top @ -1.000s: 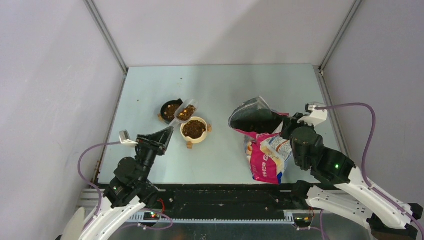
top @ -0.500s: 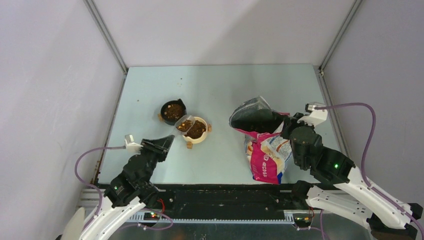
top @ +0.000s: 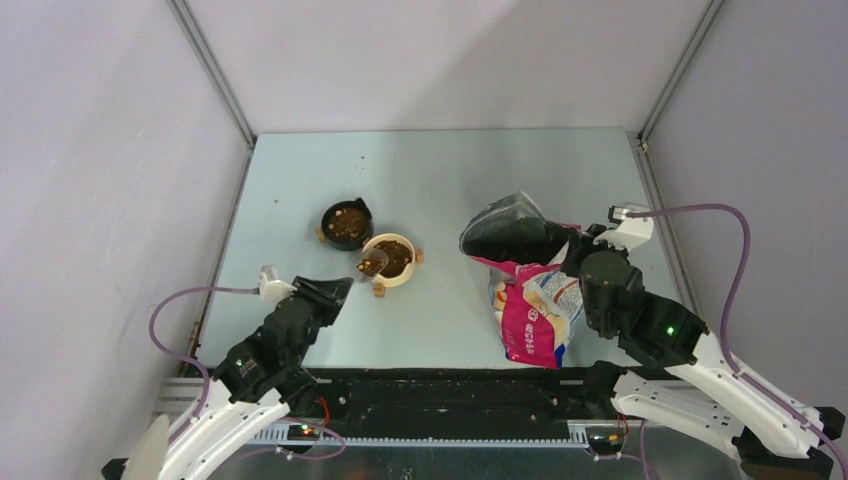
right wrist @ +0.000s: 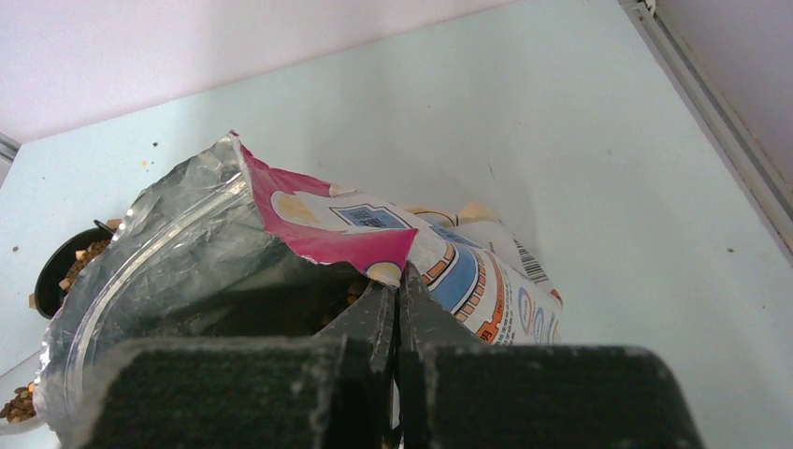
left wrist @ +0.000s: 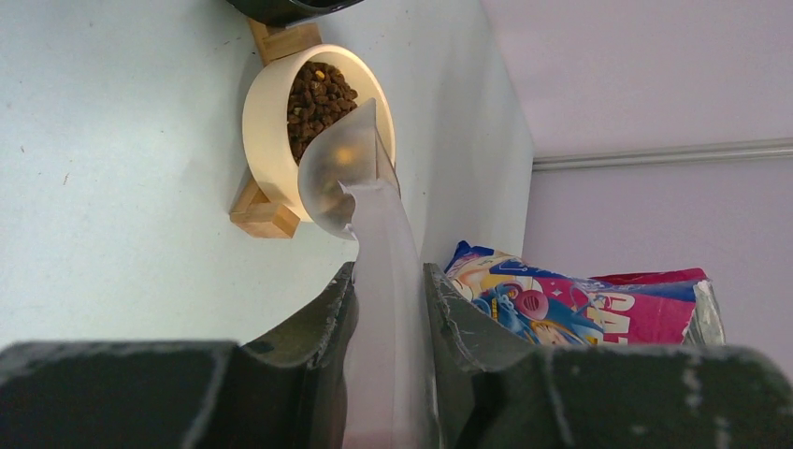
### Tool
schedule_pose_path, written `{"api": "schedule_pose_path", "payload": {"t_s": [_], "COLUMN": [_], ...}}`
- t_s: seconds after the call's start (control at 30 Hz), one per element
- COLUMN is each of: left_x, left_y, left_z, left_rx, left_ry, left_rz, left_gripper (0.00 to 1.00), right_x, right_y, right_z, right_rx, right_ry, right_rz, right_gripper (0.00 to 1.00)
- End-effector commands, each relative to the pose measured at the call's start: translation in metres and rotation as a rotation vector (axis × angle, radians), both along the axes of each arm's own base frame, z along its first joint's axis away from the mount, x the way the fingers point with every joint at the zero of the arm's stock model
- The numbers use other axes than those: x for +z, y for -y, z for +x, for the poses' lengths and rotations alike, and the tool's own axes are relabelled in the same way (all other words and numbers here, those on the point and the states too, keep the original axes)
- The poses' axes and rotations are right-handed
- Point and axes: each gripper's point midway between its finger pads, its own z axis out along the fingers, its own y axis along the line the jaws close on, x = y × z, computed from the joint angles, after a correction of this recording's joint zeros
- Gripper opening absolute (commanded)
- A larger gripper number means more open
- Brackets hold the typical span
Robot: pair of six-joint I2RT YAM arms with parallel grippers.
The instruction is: Serve the pet food
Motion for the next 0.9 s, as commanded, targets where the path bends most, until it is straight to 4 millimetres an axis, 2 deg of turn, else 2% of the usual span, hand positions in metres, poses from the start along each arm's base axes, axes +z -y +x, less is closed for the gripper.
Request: {"api": "schedule_pose_path", "payload": {"t_s": [0.0,0.27,0.53,0.87], "left_x": [0.032,0.041,0.041,0.05], "left_y": [-0.007,-0.008,-0.009,-0.002], "left_z": [0.006,0.007,0.01,0.014], "left_rx": [0.044,0.038,0.04,0.003], "left_ry": [0.064,0.02,-0.03,-0.034], "left_rz": [-0.019,0.059,0.145,0.19], "left_gripper": [0.0,0.0,0.0,0.0], "right_x": [0.022,0.016,0.014,0.012], "right_y": [0.001,0.0,0.004,0.006], "right_z": [0.005,0.008,0.008,0.01], "right_rx": [-0.035,-0.04,-0.056,-0.073], "right_ry": [0.066,0.047,0.041,0.033], "right_rz": [0.085,0.069,0.064,0.052], "right_gripper": [0.0,0.0,0.0,0.0]}}
